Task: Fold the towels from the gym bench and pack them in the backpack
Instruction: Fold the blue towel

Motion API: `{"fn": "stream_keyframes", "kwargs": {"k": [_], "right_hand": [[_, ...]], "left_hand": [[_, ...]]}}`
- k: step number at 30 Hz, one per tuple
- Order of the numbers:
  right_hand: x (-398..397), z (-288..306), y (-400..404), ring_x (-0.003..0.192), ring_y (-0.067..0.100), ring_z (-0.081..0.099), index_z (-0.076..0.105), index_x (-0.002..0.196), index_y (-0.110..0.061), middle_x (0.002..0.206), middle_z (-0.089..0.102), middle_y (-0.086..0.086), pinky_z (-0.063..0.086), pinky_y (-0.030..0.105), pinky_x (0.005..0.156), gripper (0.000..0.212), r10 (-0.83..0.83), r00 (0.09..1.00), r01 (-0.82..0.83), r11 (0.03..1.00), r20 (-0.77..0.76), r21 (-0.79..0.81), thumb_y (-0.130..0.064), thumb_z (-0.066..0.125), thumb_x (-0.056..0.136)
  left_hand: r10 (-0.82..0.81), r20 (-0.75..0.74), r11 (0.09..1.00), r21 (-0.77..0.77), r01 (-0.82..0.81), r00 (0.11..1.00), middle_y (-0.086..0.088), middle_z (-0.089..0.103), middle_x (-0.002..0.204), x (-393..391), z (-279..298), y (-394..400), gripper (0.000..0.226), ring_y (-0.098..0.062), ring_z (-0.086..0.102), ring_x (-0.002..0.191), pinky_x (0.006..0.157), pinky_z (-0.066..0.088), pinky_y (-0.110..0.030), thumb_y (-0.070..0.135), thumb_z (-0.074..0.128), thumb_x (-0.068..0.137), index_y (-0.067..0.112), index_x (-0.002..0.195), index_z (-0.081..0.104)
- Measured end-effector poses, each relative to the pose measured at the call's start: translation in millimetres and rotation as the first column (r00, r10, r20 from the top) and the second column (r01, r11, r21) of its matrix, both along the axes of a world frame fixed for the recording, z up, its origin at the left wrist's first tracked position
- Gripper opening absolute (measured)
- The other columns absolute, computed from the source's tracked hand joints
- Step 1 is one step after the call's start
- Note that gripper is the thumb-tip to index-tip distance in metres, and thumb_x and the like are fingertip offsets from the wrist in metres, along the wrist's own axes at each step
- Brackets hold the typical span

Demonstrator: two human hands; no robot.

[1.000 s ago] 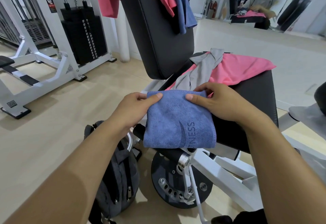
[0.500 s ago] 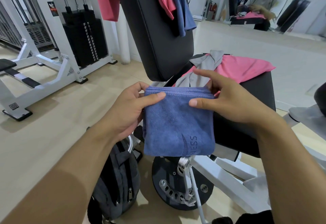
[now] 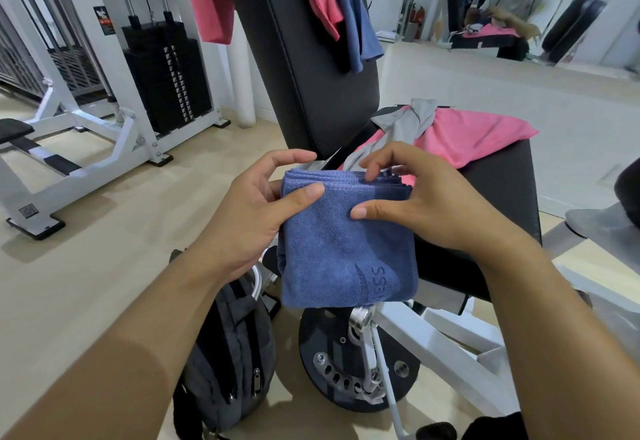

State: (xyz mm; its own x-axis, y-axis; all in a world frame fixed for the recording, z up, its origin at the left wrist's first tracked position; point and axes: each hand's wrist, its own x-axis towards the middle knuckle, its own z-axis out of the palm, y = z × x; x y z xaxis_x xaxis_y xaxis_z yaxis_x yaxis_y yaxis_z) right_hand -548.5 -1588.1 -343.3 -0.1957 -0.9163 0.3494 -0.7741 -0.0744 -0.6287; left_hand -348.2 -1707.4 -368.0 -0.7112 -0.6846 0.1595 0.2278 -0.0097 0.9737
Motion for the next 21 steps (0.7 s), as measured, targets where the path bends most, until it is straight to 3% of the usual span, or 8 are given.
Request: {"fn": "stream_keyframes", "kwargs": {"k": [5,11,18,21], "right_hand": [[1.3,2.3,2.1,0.111,0.008,0.063,0.068,0.098,-0.029,0.112,0.07,-0.013,0.049,0.039,0.1,0.037,0.007,1.0,-0.008,0.999,0.019,0.054,-0.044,0.088,0.071],[2.3,3.7,3.5,0.108,0.0,0.058,0.067,0.101,-0.031,0.108,0.066,-0.021,0.045,0.02,0.094,0.04,0.003,1.0,-0.001,0.994,-0.023,0.105,-0.047,0.087,0.07],[-1.3,3.4,4.0,0.113,0.003,0.061,0.06,0.104,-0.027,0.115,0.068,-0.013,0.046,0.027,0.103,0.045,0.01,1.0,-0.01,0.998,-0.005,0.069,-0.039,0.089,0.073],[-0.6,4.5,5.8,0.116,0.003,0.061,0.064,0.095,-0.025,0.116,0.069,-0.015,0.045,0.028,0.105,0.033,0.035,0.999,-0.034,0.997,-0.012,0.062,-0.037,0.087,0.075]], "left_hand": [[-0.024,0.001,0.999,-0.046,0.024,1.0,-0.01,0.079,0.094,1.5,0.4,-0.1,0.049,-0.021,0.075,0.086,0.074,0.06,-0.03,0.02,0.076,0.073,0.027,0.12,0.063],[-0.071,-0.027,0.995,-0.075,0.068,0.997,-0.008,0.077,0.114,1.5,-0.5,0.6,0.058,-0.024,0.074,0.104,0.084,0.06,-0.033,0.011,0.076,0.075,0.016,0.129,0.058],[-0.066,-0.021,0.976,-0.212,0.06,0.998,-0.003,0.073,0.125,4.9,-2.2,-4.3,0.044,-0.02,0.067,0.121,0.1,0.055,-0.033,0.018,0.078,0.079,0.019,0.12,0.064],[-0.073,-0.028,0.971,-0.231,0.064,0.997,-0.003,0.073,0.125,5.3,-2.8,-4.4,0.041,-0.02,0.067,0.121,0.099,0.054,-0.03,0.019,0.079,0.078,0.019,0.117,0.066]]}}
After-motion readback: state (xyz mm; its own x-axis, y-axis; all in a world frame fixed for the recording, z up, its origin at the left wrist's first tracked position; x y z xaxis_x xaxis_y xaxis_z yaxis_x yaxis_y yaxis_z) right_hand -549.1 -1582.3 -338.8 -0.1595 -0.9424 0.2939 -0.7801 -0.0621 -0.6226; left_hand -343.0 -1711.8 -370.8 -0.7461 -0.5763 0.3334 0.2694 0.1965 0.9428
